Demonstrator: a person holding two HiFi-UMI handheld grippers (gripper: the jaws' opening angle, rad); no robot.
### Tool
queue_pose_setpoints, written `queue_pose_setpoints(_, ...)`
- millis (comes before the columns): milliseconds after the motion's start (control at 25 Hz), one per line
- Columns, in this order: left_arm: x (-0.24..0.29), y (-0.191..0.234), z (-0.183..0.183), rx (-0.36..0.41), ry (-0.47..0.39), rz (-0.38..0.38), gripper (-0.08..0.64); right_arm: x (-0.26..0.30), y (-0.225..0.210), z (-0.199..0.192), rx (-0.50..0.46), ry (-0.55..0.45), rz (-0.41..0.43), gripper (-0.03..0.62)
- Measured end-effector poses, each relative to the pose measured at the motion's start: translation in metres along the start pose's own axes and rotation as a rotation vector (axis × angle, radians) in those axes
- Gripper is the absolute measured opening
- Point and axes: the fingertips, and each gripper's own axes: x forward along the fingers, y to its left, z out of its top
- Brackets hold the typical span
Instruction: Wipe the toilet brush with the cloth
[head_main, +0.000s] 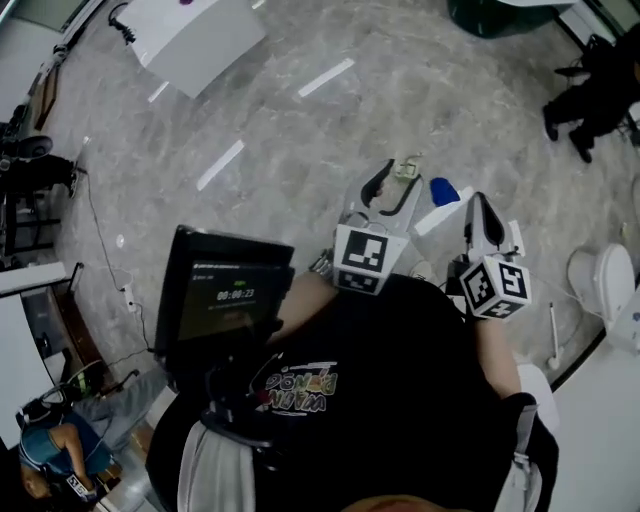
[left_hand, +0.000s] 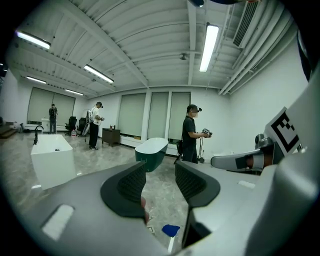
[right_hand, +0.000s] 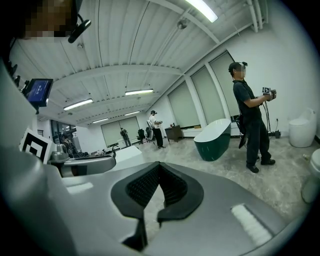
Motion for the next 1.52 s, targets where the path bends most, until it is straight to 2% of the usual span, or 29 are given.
queue_pose_setpoints(120,-0.006,0.007,0.01,-0.018,-0.038,0.027,0.186,0.004,0.006,0.0,-0.008,0.008,0.003,0.002)
queue_pose_setpoints(240,-0.008,0.008,0.006,-0.004,-0.001,0.05,0.186,0.004,0.009,0.0,-0.008,0.025,0.014,0.002)
queue_pose_setpoints(560,-0.006,0.002,0.008,0.012,-0.013,0.034,0.186,-0.001,0.007,0.0,-0.01,0.022,0.002,0.002)
queue_pose_setpoints(800,0.001,0.019,0.021,-0.028,-0.019,0.076,0.186,-0.003,0.002,0.0,-0.003,0.017,-0.007,0.002)
queue_pose_setpoints(1080,-0.004,-0.005,0.008,0.011,-0.01,0.025,0.186,-0.006,-0.004,-0.002,0.002,0.017,-0.018,0.002)
queue_pose_setpoints(1520,0.0,-0.001,0.005,-0.011,-0.001,0.037,0.184,-0.002,-0.007,-0.004,0.01,0.022,-0.008,0.002)
